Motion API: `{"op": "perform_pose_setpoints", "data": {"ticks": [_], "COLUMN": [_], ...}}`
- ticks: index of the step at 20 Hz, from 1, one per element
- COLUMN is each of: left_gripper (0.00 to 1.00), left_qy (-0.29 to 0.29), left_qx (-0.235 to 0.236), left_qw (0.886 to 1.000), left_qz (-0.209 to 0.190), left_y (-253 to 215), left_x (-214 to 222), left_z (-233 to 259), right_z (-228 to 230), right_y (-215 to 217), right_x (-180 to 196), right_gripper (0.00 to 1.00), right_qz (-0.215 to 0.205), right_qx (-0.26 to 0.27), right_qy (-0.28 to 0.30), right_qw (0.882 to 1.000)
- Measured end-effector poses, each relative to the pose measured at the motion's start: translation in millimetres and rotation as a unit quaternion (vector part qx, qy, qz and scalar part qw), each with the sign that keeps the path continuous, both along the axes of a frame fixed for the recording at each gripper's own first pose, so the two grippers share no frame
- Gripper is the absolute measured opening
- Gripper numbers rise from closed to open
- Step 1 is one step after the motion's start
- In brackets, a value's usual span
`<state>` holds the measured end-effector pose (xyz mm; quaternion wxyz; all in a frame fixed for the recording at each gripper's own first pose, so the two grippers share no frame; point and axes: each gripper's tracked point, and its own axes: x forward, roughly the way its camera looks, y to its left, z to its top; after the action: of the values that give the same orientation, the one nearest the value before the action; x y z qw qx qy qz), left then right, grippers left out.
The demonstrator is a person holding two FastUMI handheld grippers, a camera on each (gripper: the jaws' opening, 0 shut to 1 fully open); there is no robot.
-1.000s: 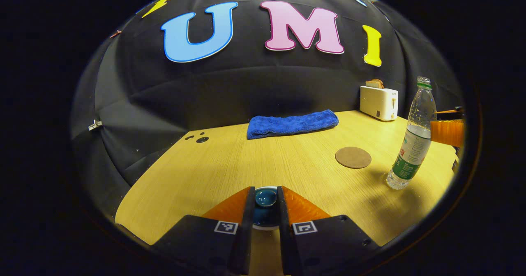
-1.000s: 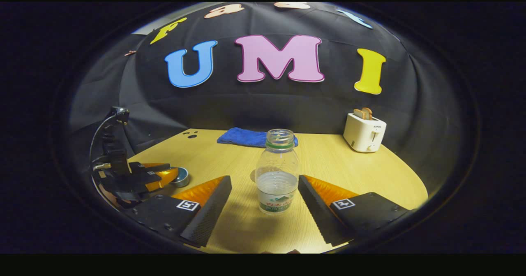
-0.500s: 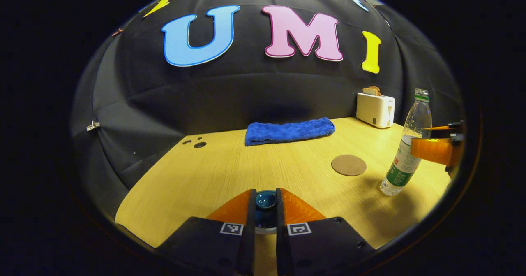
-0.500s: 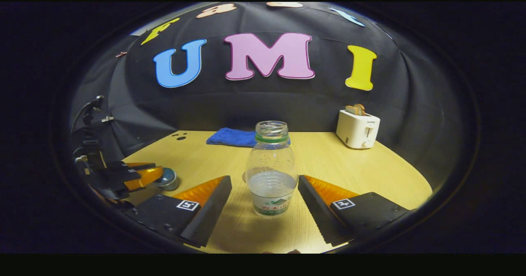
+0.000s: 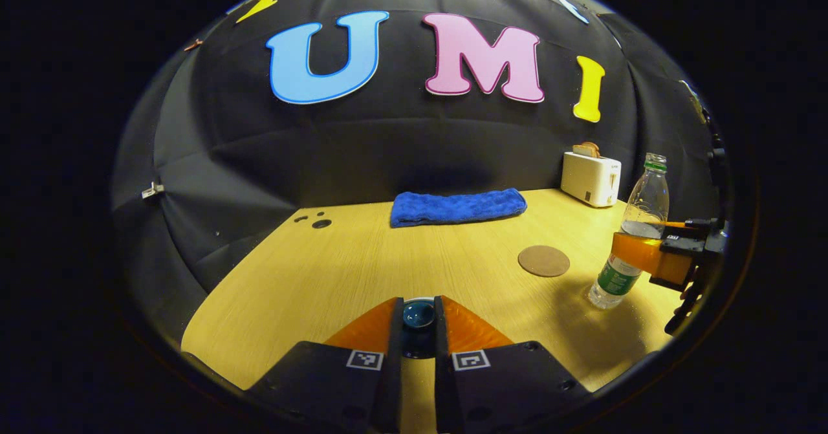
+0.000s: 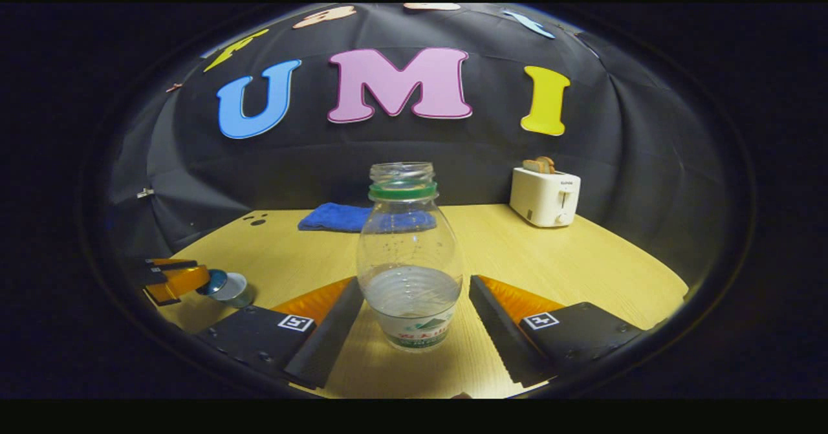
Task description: Open the teacup lid with one hand, grasp the water bottle and pour water into the teacup with the other hand; after pouring, place the water bottle on the coaster and then close the teacup lid.
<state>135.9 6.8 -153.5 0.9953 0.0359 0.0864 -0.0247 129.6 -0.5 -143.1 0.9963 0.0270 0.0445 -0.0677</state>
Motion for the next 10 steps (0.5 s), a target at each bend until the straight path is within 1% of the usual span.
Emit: {"op": "perform_pose_setpoints", "data": {"ticks": [2, 6, 8, 10], "left_gripper": [0.24, 0.24, 0.24, 0.24], "left_qy": [0.003, -0.001, -0.004, -0.005], "left_qx": [-0.003, 0.002, 0.003, 0.001], "left_qw": [1.0, 1.0, 1.0, 1.0], "left_qz": [0.005, 0.011, 0.014, 0.015], "left_y": [5, 14, 17, 18], "left_x": [-1, 1, 2, 1], "left_z": [-2, 1, 2, 3], "right_z": [2, 3, 2, 2], "right_y": [-2, 0, 1, 3], "right_x": [3, 11, 11, 12], "right_gripper": [1.0, 0.99, 0.94, 0.87], "right_qz": [-0.008, -0.01, -0.009, -0.01], "right_qx": [0.006, 0.004, -0.002, -0.007], "right_qy": [-0.006, -0.008, -0.007, -0.009], "right_qw": [1.0, 1.0, 1.0, 1.0]}}
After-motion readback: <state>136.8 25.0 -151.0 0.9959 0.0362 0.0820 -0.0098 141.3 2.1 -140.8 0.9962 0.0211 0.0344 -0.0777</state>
